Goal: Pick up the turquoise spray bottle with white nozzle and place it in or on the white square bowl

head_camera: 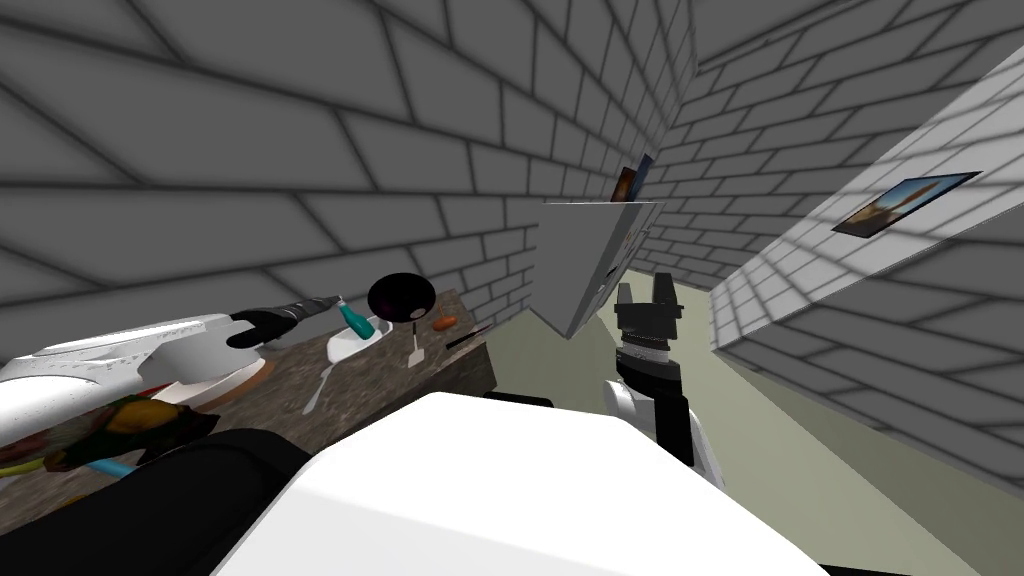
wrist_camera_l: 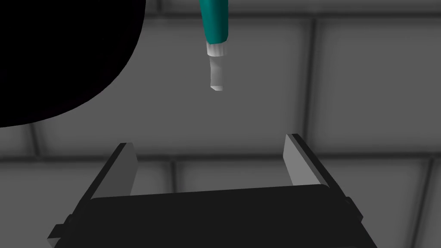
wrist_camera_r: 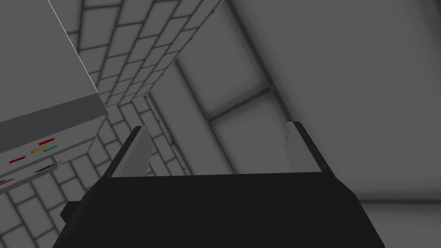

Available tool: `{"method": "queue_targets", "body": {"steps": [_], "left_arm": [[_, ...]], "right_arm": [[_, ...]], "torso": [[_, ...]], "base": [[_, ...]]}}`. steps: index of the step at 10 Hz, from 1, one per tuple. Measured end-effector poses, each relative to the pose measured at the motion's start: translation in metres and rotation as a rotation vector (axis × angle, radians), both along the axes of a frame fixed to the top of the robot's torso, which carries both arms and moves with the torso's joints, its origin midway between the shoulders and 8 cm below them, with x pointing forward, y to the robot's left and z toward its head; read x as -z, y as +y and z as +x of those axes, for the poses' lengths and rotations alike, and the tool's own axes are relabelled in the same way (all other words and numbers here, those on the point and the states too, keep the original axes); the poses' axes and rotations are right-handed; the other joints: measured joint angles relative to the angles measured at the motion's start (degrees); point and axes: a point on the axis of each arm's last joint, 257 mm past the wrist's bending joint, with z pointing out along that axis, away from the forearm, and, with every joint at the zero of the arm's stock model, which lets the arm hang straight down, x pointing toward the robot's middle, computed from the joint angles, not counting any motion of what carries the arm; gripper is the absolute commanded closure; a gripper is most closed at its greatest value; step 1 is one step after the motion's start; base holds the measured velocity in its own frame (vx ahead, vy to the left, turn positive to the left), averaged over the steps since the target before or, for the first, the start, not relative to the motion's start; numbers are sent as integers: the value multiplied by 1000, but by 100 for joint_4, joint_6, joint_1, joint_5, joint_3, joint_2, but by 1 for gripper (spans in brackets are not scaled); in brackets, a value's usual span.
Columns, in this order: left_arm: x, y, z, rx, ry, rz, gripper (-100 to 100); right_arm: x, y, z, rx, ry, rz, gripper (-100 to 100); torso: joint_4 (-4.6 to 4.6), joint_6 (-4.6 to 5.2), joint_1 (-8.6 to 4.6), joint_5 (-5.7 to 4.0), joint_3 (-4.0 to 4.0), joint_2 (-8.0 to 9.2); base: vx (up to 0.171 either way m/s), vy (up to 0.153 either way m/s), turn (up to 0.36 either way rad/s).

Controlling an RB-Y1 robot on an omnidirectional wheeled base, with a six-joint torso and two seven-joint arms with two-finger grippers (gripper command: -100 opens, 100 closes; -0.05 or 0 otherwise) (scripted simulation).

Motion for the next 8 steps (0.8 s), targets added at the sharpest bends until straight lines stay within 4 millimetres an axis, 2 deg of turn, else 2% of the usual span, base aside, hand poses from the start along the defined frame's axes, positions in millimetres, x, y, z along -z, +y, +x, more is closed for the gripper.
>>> {"method": "queue_targets", "body": {"steps": [2,3,8], "left_arm": [[-8,-10,12,21,3,-3,-100],[-8,-11,12,21,2,-4,0],[-8,-11,12,21,2,-4,0]], "right_arm": [[0,0,0,0,0,0,0],[0,0,0,0,0,0,0],[0,0,0,0,0,0,0]], "torso": [[0,0,-6,-2,0,1],[0,2,-5,0,1,2],[1,1,-2,0,2,3]], "base": [[3,-6,48],[0,0,0],[0,0,0]]}}
